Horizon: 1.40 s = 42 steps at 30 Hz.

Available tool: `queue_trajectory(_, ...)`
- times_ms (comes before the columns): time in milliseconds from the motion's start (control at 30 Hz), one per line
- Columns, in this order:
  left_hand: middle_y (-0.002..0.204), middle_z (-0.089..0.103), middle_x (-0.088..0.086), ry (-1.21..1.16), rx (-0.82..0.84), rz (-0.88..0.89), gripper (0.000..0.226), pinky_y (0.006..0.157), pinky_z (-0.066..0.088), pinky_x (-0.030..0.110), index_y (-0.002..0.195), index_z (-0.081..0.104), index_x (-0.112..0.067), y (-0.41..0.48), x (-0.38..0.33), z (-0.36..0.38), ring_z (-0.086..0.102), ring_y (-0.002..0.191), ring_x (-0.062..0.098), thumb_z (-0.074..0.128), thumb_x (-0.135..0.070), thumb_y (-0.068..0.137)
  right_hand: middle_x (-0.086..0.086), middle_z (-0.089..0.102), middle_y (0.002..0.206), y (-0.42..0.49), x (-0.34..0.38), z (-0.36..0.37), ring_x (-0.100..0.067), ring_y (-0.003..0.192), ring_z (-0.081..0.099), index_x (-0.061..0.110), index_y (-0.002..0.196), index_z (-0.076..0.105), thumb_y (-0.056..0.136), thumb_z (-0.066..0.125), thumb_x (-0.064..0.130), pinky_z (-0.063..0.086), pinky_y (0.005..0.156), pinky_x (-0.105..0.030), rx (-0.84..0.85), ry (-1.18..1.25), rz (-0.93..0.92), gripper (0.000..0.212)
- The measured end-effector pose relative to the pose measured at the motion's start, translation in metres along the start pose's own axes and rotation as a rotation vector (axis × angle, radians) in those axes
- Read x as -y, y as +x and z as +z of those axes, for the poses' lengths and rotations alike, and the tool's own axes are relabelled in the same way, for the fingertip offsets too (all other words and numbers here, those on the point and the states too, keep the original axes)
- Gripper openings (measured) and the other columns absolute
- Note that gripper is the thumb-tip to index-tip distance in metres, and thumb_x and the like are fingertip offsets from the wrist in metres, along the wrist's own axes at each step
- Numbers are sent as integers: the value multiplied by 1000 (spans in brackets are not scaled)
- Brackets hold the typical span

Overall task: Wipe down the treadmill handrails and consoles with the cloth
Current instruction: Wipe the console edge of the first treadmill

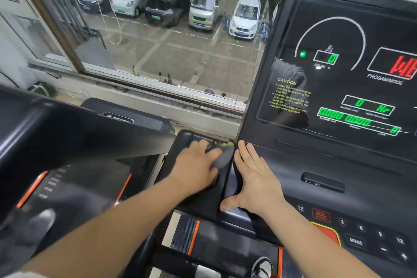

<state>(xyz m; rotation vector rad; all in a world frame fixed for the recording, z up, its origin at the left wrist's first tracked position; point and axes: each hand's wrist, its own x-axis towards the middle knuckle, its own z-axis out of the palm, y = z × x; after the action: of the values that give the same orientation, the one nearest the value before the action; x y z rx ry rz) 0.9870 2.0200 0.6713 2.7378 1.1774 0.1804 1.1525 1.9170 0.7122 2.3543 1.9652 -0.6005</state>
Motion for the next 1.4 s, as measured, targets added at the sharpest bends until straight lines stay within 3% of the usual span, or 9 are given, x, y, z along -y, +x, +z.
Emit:
queue_trajectory(167,124,48,10,9,-72,-407,43,85,48,42,132,52,-26,23,15,-17,46,114,32,53,-37,91,19,-46,155,0,2,0,-3,145,-40,27,160,-19,51,79,82,-6,129,-37,16,-23,8,156)
queue_trajectory(300,125,41,6,-69,36,-153,46,84,50,38,137,46,-29,-19,-33,-2,45,112,28,52,-37,92,16,-43,158,1,0,1,-4,146,-39,26,162,-17,51,79,82,-7,128,-36,15,-10,1,156)
queue_trajectory(400,124,42,5,-75,108,-43,43,82,53,41,136,49,-33,-15,-2,-17,47,116,28,54,-35,93,15,-42,159,1,0,1,-6,146,-39,26,162,-16,53,79,82,-8,128,-36,13,-20,2,155)
queue_trajectory(533,125,47,8,135,81,-128,39,75,44,39,133,53,-30,9,5,-37,48,115,31,55,-28,94,16,-42,158,1,2,0,-5,146,-39,26,161,-17,54,79,81,-8,128,-37,22,-28,7,154)
queue_trajectory(867,108,64,7,-103,288,-74,28,77,52,38,117,53,-25,-6,-5,-33,63,100,31,56,-33,90,14,-43,159,2,0,4,-6,146,-40,24,162,-15,54,79,82,-7,129,-38,28,-28,3,154)
queue_trajectory(1000,112,60,9,-10,210,-120,33,73,44,37,126,50,-20,-12,-16,-16,60,105,32,54,-28,94,13,-42,159,3,-1,4,-6,146,-39,24,162,-14,54,78,82,-8,128,-38,27,-23,-1,154)
queue_trajectory(1133,95,68,2,-205,121,-192,26,72,50,34,109,62,-24,-21,-6,-15,64,90,28,56,-36,87,15,-45,157,3,-2,4,-6,145,-41,25,161,-17,53,77,83,-8,128,-38,33,-27,0,155)
queue_trajectory(1300,68,63,-2,-535,255,-309,17,58,46,28,73,60,-17,-16,0,-37,62,68,16,60,-31,82,15,-45,157,3,-2,3,-7,146,-40,25,161,-19,55,76,84,-8,128,-38,37,-35,-6,154)
queue_trajectory(1400,86,68,0,-344,369,-277,14,68,56,32,85,65,-21,-10,8,-46,65,81,20,59,-33,82,16,-45,156,3,-2,3,-6,145,-42,25,160,-20,55,75,84,-8,128,-38,40,-29,-3,153)
